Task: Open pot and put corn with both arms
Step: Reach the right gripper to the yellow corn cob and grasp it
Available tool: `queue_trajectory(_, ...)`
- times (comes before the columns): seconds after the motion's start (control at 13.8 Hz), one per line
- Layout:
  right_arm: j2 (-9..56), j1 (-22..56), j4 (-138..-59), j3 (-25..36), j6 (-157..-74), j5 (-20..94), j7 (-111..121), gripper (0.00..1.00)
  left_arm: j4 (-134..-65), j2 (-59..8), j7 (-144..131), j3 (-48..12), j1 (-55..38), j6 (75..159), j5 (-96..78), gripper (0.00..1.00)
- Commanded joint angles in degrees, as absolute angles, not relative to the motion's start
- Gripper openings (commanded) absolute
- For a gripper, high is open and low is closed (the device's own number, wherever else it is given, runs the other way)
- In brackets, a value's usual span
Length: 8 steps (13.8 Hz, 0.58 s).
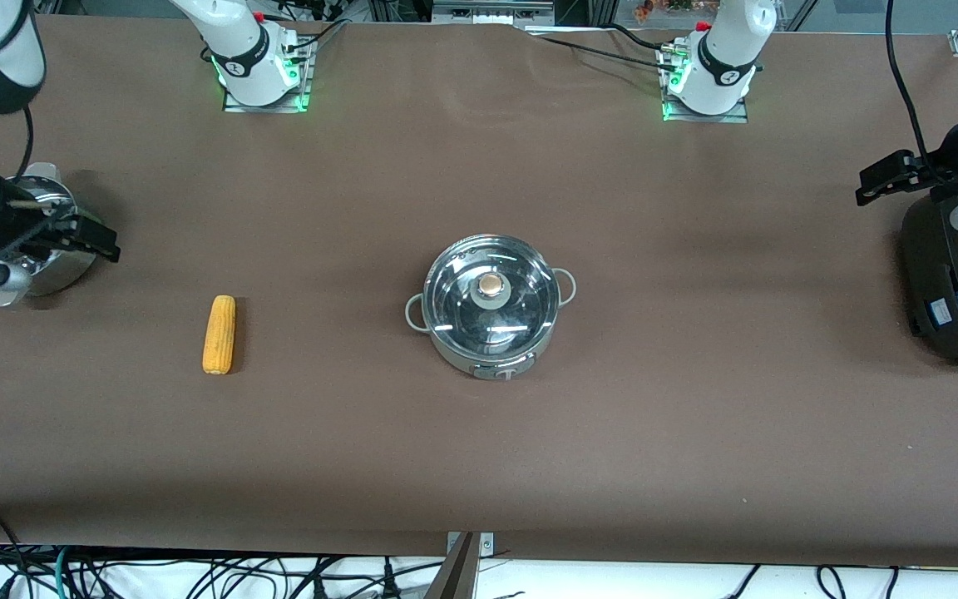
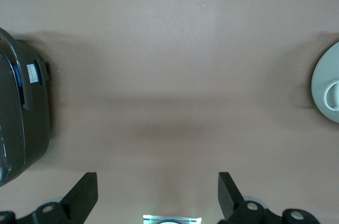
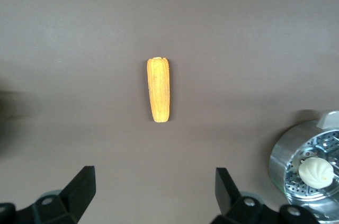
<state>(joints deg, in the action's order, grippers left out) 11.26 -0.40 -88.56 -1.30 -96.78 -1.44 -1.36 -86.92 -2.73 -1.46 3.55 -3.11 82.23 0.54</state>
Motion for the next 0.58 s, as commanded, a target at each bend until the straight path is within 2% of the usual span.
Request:
queue_trajectory(0.0, 15.98, -0.97, -87.19, -1.76, -99.22, -1.58, -1.05, 1.00, -86.04, -3.08, 0.00, 3.43, -2.81, 82.35, 0.88, 1.00)
queue_trajectory(0.22, 20.99, -0.97, -88.67, -1.76, -104.04, -1.41, -1.14, 1.00, -85.87, -3.08, 0.09, 3.43, -3.07, 82.35, 0.88, 1.00)
queue_trajectory(0.51, 27.50, -0.97, -95.78, -1.84, -117.74, -0.79, -1.14, 1.00, -89.47, -0.79, 0.26, 3.43, -2.29, 82.88, -0.70, 1.00)
